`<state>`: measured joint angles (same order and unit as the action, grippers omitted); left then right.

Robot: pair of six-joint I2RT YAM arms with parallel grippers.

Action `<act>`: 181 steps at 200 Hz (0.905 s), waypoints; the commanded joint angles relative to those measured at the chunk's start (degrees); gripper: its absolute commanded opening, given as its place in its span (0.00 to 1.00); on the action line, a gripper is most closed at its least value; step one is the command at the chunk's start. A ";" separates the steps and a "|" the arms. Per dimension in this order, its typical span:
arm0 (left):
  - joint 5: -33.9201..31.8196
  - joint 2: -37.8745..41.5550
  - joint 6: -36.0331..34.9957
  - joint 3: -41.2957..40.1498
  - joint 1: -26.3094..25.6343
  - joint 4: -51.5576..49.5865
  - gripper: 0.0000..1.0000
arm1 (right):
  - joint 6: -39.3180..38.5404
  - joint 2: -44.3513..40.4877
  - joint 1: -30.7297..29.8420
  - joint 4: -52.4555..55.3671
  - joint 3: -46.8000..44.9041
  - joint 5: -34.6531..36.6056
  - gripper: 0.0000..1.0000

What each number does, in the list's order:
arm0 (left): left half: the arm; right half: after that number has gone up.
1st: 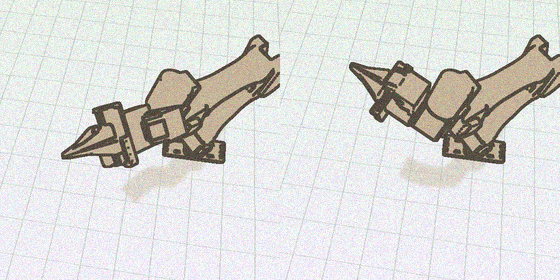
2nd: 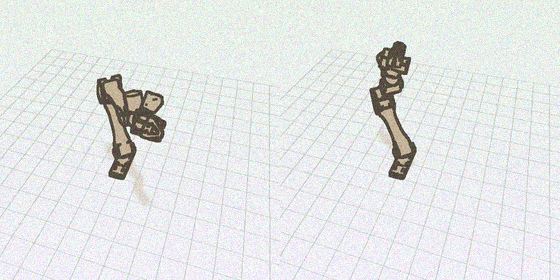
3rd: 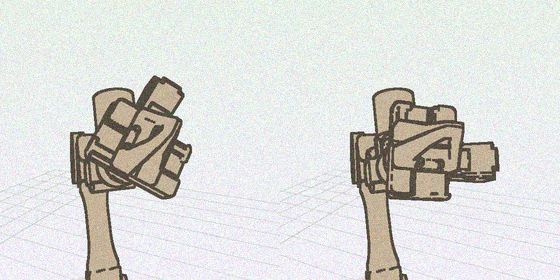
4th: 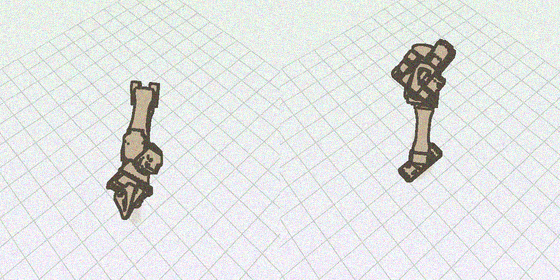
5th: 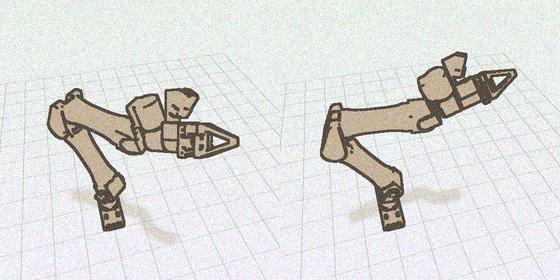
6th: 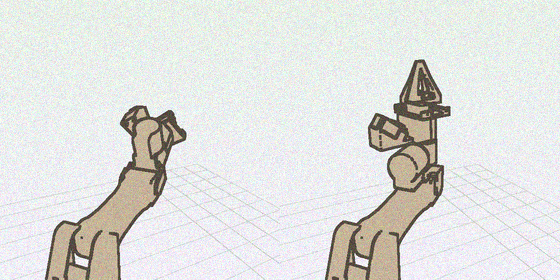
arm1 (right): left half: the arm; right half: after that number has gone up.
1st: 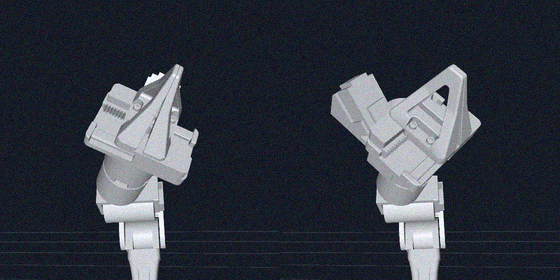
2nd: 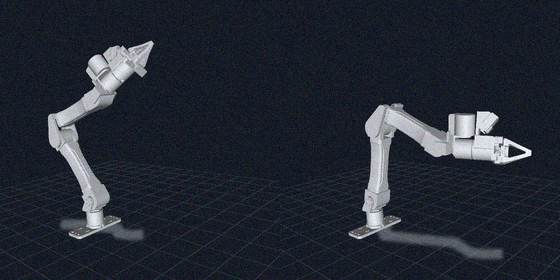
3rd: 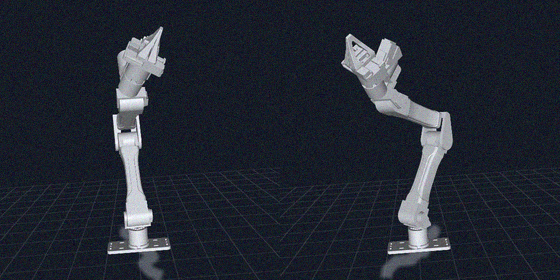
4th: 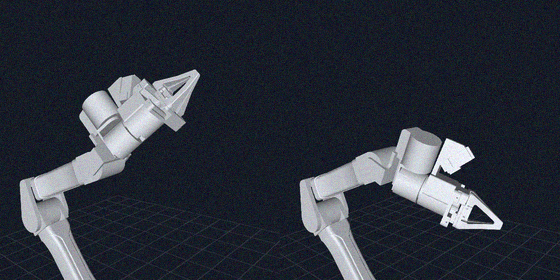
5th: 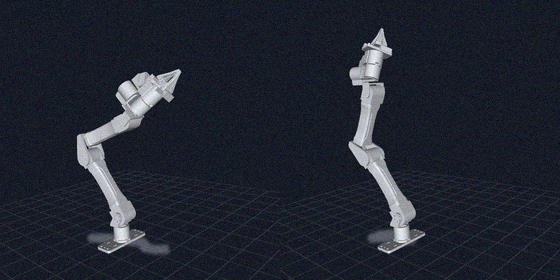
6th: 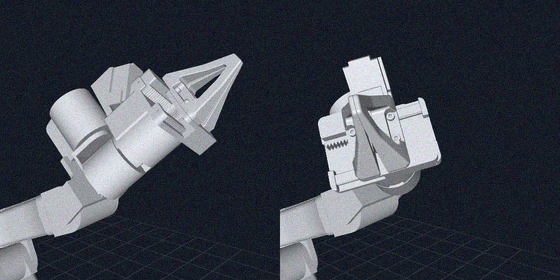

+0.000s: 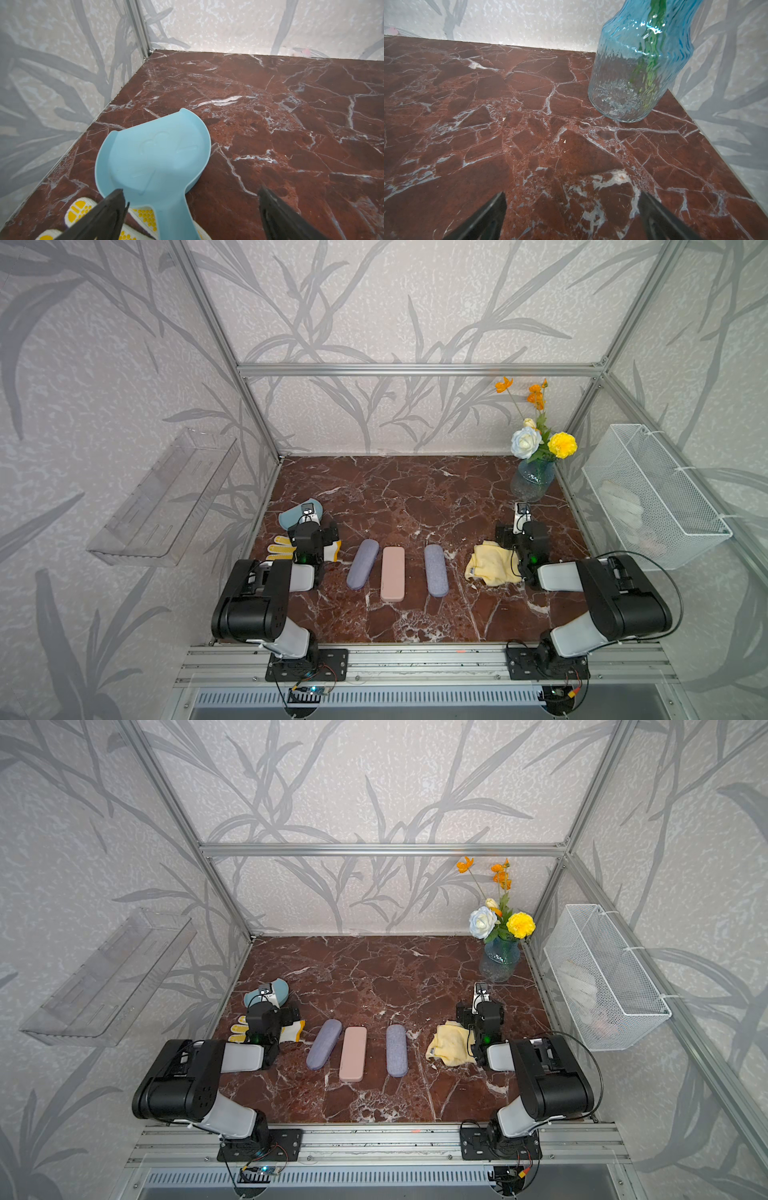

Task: Wipe the eyeglass case
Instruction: Reset both arms

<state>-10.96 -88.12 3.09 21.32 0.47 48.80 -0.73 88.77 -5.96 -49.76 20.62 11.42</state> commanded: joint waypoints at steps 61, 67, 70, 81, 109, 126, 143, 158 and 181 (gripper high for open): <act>-1.37 0.93 1.30 1.46 0.26 -1.50 1.00 | -0.27 -1.15 -0.20 0.10 1.31 -0.35 0.99; -1.35 0.93 1.34 1.51 0.24 -1.61 1.00 | -0.30 -1.15 -0.20 0.14 1.26 -0.35 0.99; -1.34 0.93 1.31 1.51 0.30 -1.40 1.00 | -0.31 -1.19 -0.20 0.10 1.26 -0.35 0.99; -1.35 0.93 1.29 1.49 0.23 -1.39 1.00 | -0.31 -1.15 -0.20 0.10 1.26 -0.35 0.99; -1.35 0.97 1.27 1.49 0.25 -1.37 1.00 | -0.26 -1.15 -0.20 0.10 1.20 -0.35 0.99; -1.34 0.93 1.29 1.51 0.24 -1.34 1.00 | -0.32 -1.15 -0.20 0.10 1.26 -0.35 0.99; -1.35 0.93 1.30 1.49 0.25 -1.34 1.00 | -0.32 -1.15 -0.24 0.10 1.26 -0.39 0.99; -1.34 0.93 1.27 1.47 0.28 -1.34 1.00 | -0.30 -1.14 -0.28 0.11 1.26 -0.35 0.99; -1.38 0.93 1.28 1.46 0.24 -1.35 1.00 | -0.28 -1.15 -0.20 0.10 1.26 -0.35 0.99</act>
<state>-11.90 -88.05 3.70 21.61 0.49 47.62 -0.73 88.77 -5.96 -49.63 20.80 11.42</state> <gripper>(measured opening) 0.997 0.991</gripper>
